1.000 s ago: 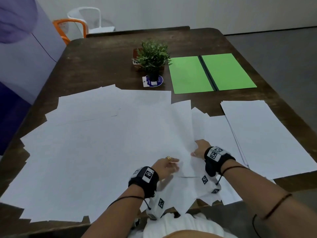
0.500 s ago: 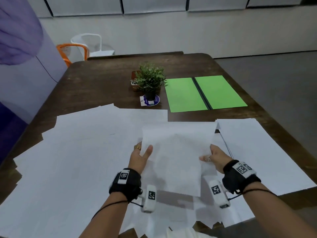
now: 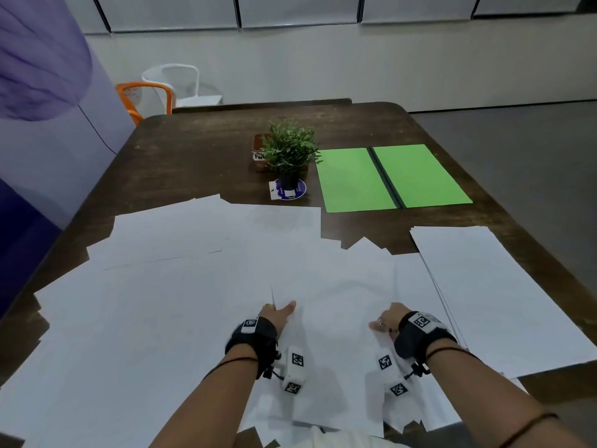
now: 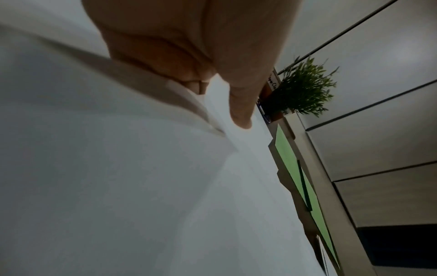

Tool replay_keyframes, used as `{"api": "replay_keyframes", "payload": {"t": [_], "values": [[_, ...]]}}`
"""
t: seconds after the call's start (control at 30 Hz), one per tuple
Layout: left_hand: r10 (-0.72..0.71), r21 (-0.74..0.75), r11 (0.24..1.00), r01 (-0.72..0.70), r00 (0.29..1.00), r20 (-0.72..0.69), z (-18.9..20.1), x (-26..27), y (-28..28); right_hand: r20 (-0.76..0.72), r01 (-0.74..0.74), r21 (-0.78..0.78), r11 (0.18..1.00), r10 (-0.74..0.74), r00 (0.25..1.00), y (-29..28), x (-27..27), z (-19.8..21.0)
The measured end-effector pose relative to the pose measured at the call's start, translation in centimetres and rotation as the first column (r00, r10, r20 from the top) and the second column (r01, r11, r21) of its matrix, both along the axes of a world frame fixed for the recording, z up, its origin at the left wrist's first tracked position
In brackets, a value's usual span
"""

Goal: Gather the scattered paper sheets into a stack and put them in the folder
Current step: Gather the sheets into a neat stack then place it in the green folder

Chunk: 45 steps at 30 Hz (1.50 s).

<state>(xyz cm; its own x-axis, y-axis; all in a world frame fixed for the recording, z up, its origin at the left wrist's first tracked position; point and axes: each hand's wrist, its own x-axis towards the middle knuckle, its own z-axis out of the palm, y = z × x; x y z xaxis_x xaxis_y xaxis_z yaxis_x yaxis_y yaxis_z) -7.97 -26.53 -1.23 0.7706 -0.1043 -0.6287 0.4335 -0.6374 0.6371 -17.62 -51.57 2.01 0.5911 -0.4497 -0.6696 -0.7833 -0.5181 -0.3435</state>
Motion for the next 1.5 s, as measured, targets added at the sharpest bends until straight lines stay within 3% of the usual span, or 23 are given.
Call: {"api": "replay_keyframes", "payload": {"t": [0.07,0.13,0.23,0.3,0.4,0.5,0.63,0.67,0.8,0.87,0.93,1.07,1.17,1.3,1.5], "values": [[-0.004,0.018,1.000,0.003,0.999,0.032,-0.4,-0.2,-0.3,0.048,-0.061,0.011,0.998,0.061,0.997,0.3,0.2,1.2],[0.012,-0.067,0.998,-0.003,0.991,0.137,0.0,0.1,-0.6,0.230,-0.011,0.064,0.998,-0.005,0.973,0.1,0.5,2.3],[0.080,-0.258,0.966,0.005,0.945,0.318,2.8,0.9,-0.7,0.525,0.104,0.370,0.923,-0.300,0.796,-0.8,0.7,4.5],[0.127,-0.368,0.929,0.038,0.901,0.416,5.3,2.0,-0.7,0.654,0.058,0.418,0.907,-0.344,0.674,-0.5,0.8,7.1],[0.273,-0.648,0.758,0.071,0.868,0.414,10.5,2.7,-0.8,0.773,-0.025,0.477,0.879,-0.405,0.488,-0.1,1.5,10.7],[0.290,-0.706,0.695,0.138,0.845,0.450,13.7,2.6,-1.0,0.798,-0.085,0.527,0.846,-0.458,0.390,0.1,1.9,12.2],[0.229,-0.415,0.902,0.115,0.688,0.688,13.9,1.4,-2.1,0.841,-0.038,0.443,0.896,-0.400,0.365,1.2,2.4,11.6],[0.231,-0.370,0.926,0.082,0.652,0.722,13.8,0.8,-2.6,0.851,-0.024,0.430,0.903,-0.396,0.345,1.5,2.6,11.3],[0.303,-0.401,0.914,0.052,0.570,0.764,15.1,-0.5,-3.7,0.908,-0.024,0.360,0.933,-0.344,0.240,2.3,3.1,12.0],[0.306,-0.415,0.907,0.070,0.566,0.766,15.4,-0.8,-3.6,0.922,-0.049,0.348,0.936,-0.332,0.197,2.5,2.8,12.5],[0.272,-0.358,0.933,0.047,0.559,0.783,15.3,-1.2,-3.4,0.914,-0.091,0.374,0.923,-0.351,0.203,2.4,2.3,12.4],[0.292,-0.363,0.932,-0.005,0.602,0.743,13.3,-0.8,-2.9,0.864,-0.049,0.434,0.900,-0.400,0.307,3.0,2.1,10.8],[0.302,-0.362,0.932,-0.020,0.597,0.743,12.9,-0.5,-3.4,0.851,0.024,0.445,0.895,-0.431,0.300,4.1,2.7,11.0],[0.342,-0.405,0.914,0.009,0.517,0.784,13.7,-0.7,-3.5,0.875,-0.021,0.417,0.909,-0.395,0.279,4.7,2.6,12.4],[0.283,-0.333,0.943,-0.009,0.547,0.788,12.7,-0.9,-3.2,0.861,0.026,0.396,0.918,-0.381,0.338,5.3,3.0,11.5]]}}
